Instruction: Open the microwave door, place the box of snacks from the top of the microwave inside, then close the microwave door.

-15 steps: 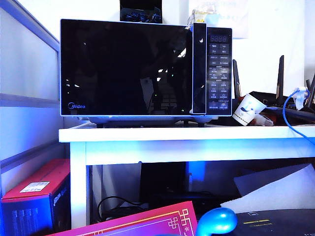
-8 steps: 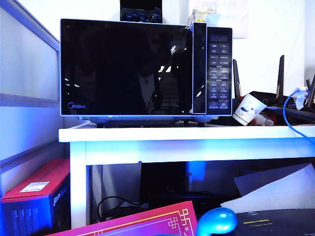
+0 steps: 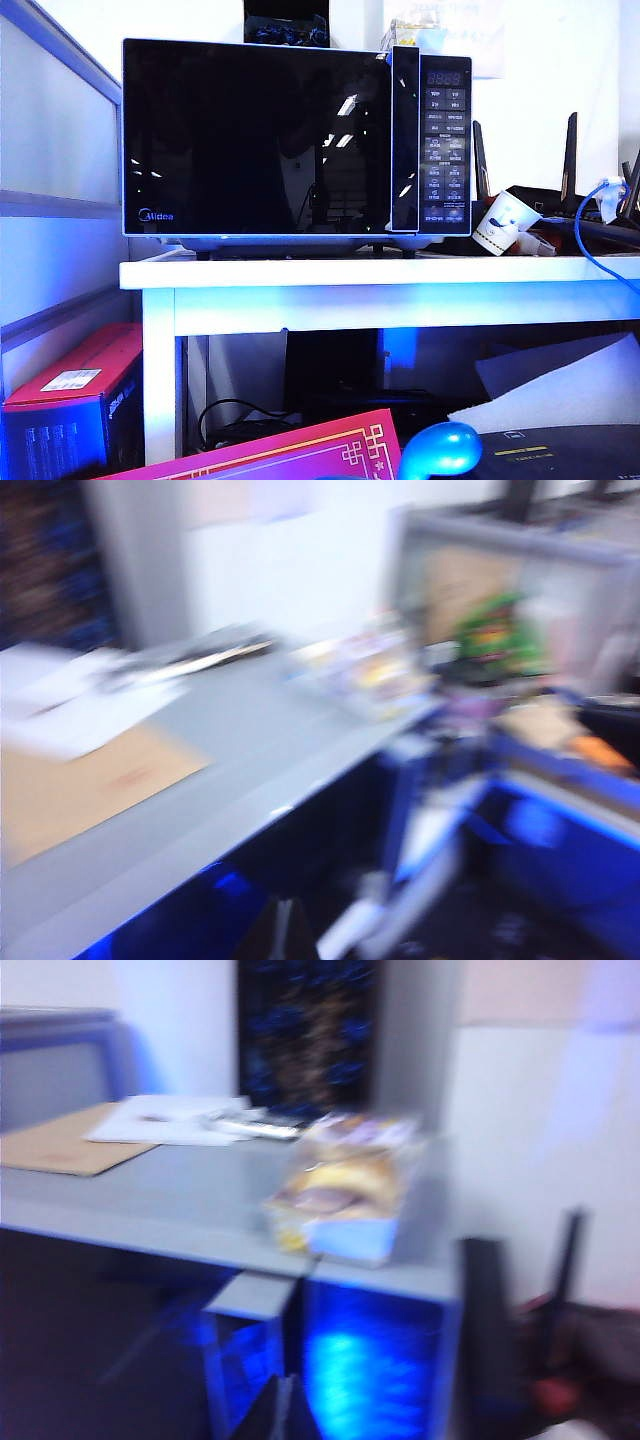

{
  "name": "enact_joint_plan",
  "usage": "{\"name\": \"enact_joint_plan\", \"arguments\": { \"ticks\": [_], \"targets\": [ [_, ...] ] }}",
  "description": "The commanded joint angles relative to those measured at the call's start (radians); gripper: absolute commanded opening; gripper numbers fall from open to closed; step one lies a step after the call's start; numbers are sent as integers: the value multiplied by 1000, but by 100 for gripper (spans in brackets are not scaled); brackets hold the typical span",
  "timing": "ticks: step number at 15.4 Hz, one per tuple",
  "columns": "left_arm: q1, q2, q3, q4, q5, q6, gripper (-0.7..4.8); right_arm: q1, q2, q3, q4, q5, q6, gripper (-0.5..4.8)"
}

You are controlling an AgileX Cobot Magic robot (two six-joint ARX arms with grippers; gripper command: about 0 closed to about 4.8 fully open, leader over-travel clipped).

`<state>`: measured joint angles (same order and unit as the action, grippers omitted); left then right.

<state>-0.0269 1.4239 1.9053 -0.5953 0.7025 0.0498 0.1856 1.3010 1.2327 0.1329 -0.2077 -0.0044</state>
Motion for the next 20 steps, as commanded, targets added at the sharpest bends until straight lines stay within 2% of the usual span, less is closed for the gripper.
{"name": "enact_joint_plan", "arguments": {
  "ticks": [1, 3, 6, 8, 10, 13, 15, 20],
  "targets": [
    [-43, -4, 5, -20, -179, 37, -6, 11, 38, 5, -5, -20, 82, -5],
    [-60, -4, 5, -33, -217, 100, -6, 35, 81, 4, 6, 38, 82, -5],
    [-60, -4, 5, -14, -216, 89, -6, 97, 155, -8, 74, 171, 79, -6],
    [-60, -4, 5, -25, -209, 90, -6, 167, 193, -47, 233, 284, 48, -6],
    [-59, -4, 5, -23, -212, 90, -6, 203, 225, -53, 286, 348, 12, -6],
    [-60, -3, 5, 0, -210, 90, -6, 235, 259, -56, 316, 380, 11, -5],
    [-60, -3, 5, 1, -212, 90, -6, 239, 266, -74, 383, 472, 11, -6],
    [-60, -3, 5, 7, -212, 93, -6, 239, 290, -85, 415, 475, 8, -5]
  ]
}}
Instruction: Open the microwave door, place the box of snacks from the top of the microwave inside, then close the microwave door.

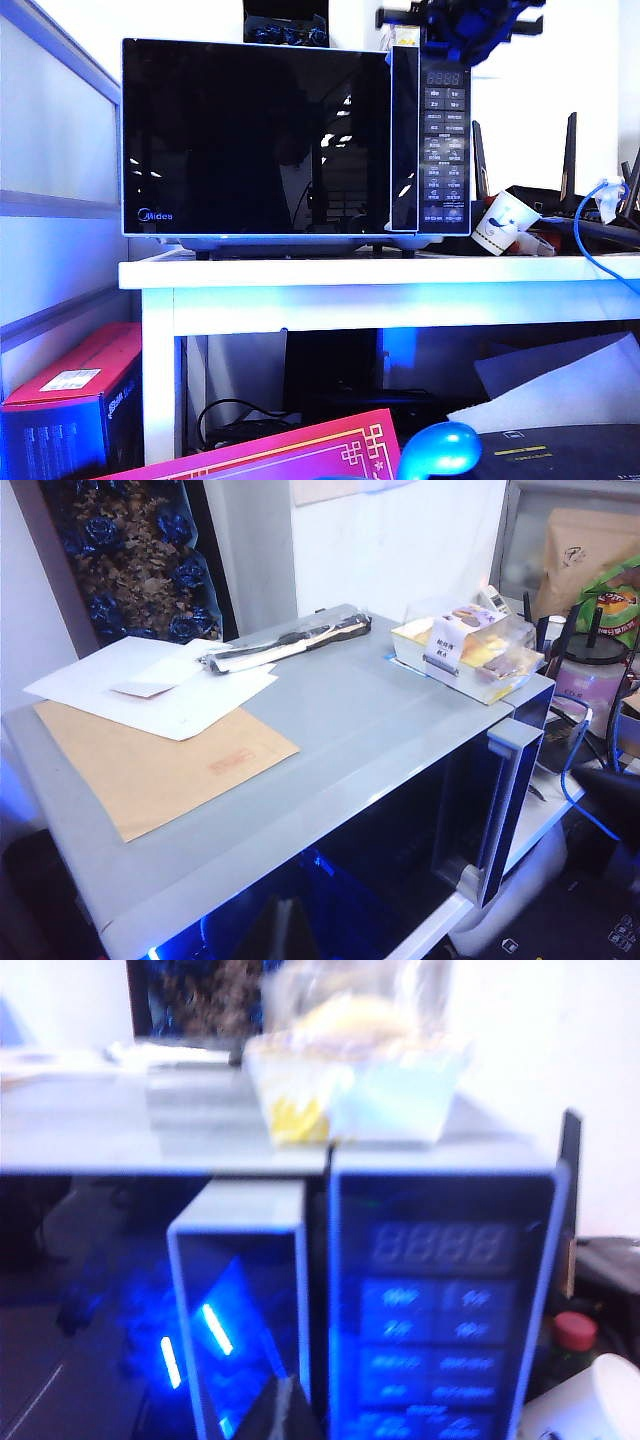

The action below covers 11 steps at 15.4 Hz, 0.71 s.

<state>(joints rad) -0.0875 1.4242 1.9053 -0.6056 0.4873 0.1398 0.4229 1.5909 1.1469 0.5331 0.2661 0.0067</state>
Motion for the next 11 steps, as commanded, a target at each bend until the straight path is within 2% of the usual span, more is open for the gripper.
{"name": "enact_joint_plan", "arguments": {
  "ticks": [1, 2, 3, 7, 11],
  "targets": [
    [1, -3, 5, 18, 3, 3, -6, 2, 0, 1, 11, -13, -2, 18],
    [1, -3, 5, 18, 3, 2, -6, 2, 0, 1, 9, -29, -2, 129],
    [1, -3, 5, 18, 3, 3, -6, 2, 0, 1, 10, -33, -2, 366],
    [1, -3, 5, 20, 3, 3, -6, 2, 8, 1, -6, -33, 0, 373],
    [1, -3, 5, 20, 3, 3, -6, 2, 86, 1, 65, -32, 12, 373]
  ]
}}
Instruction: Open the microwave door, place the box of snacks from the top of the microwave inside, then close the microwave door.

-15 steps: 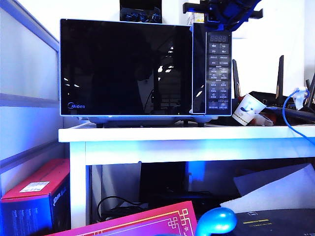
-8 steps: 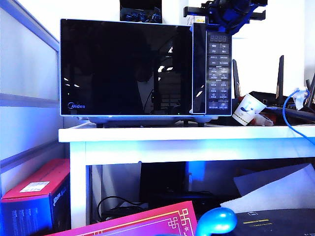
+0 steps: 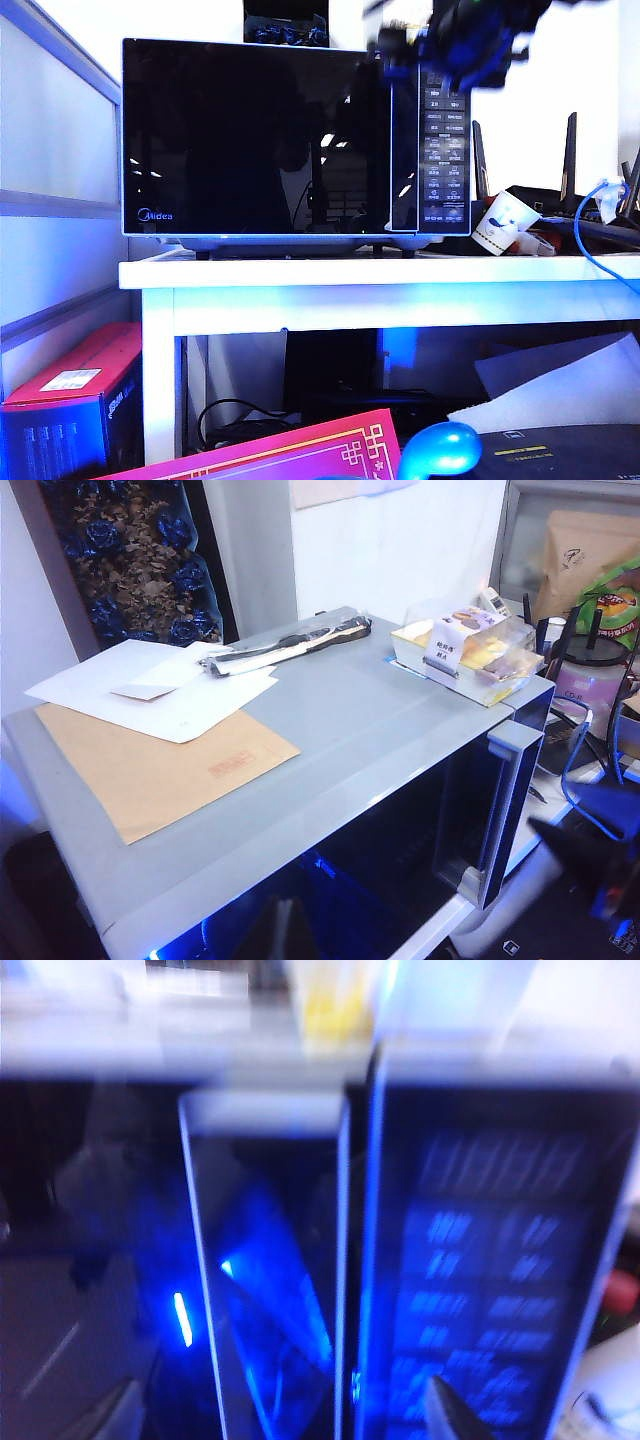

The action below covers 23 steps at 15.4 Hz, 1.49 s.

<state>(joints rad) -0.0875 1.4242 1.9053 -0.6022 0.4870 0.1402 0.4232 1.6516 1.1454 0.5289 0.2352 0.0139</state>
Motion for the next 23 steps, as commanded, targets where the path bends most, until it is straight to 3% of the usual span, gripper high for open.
{"name": "enact_joint_plan", "arguments": {
  "ticks": [1, 8, 19, 22, 23],
  "targets": [
    [1, -3, 5, 17, 4, 2, -6, 1, 42, 3, 105, -2, 5, 373],
    [1, -1, 5, 16, 3, 3, -6, 0, 131, 8, 240, 26, 4, 372],
    [1, 48, 5, 80, -5, -2, -6, -24, 227, 119, 215, 2, 5, 368],
    [1, 48, 5, 80, -5, -2, -6, -25, 227, 119, 215, 2, 4, 300],
    [1, 48, 5, 80, -5, -2, -6, -25, 227, 119, 214, 2, 4, 239]
  ]
}}
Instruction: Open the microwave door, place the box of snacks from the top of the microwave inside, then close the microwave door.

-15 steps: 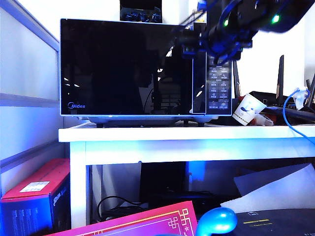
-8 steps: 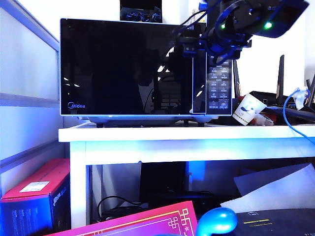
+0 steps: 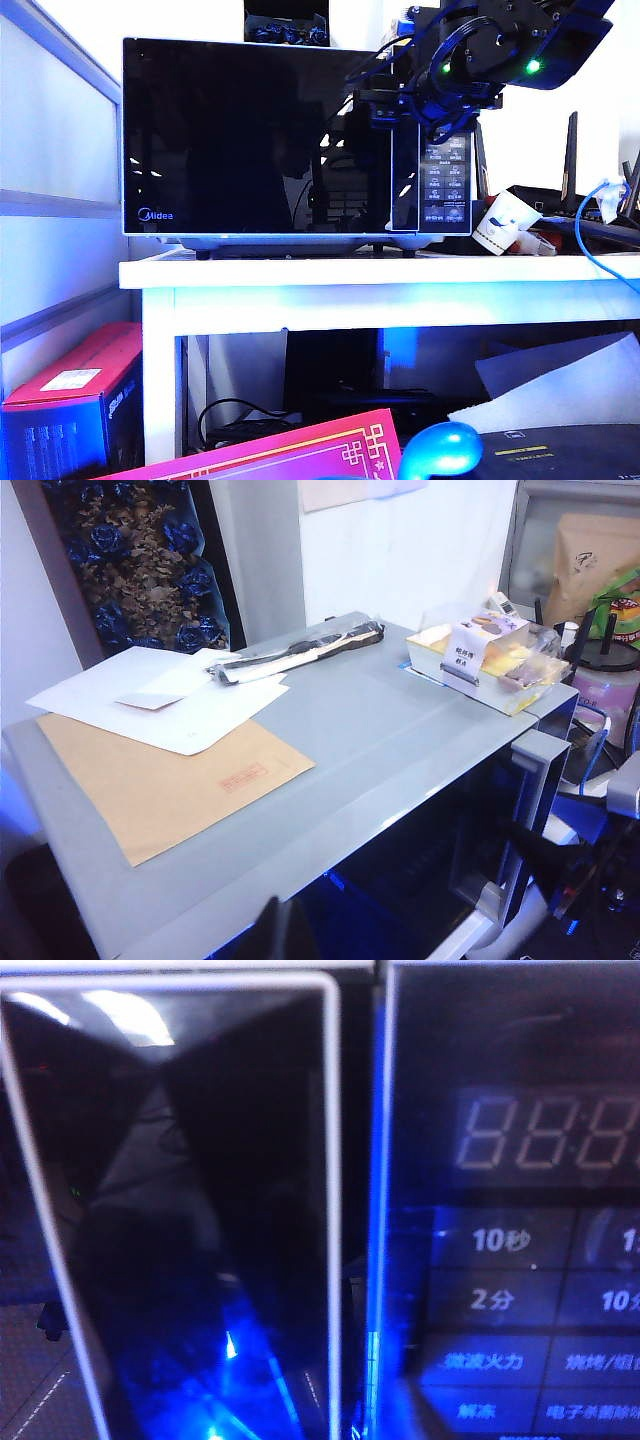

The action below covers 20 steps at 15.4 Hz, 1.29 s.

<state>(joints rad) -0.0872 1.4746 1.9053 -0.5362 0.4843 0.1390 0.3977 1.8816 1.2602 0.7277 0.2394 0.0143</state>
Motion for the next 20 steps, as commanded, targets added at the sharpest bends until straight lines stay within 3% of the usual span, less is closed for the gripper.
{"name": "enact_joint_plan", "arguments": {
  "ticks": [1, 3, 4, 8, 20],
  "targets": [
    [1, -3, 5, 14, -2, -1, -6, 1, -3, 5, 13, -3, 4, 219],
    [1, -3, 5, 14, -2, -1, -6, 1, -3, 5, 13, -3, 4, 217],
    [1, -3, 5, 14, -2, 0, -6, 1, -3, 5, 13, -2, 3, 170],
    [1, -3, 5, 14, -2, 0, -6, 1, -3, 5, 13, -2, 3, 135],
    [1, -3, 5, 14, -2, 1, -6, 1, -75, 4, -67, -3, -26, 136]
  ]
}}
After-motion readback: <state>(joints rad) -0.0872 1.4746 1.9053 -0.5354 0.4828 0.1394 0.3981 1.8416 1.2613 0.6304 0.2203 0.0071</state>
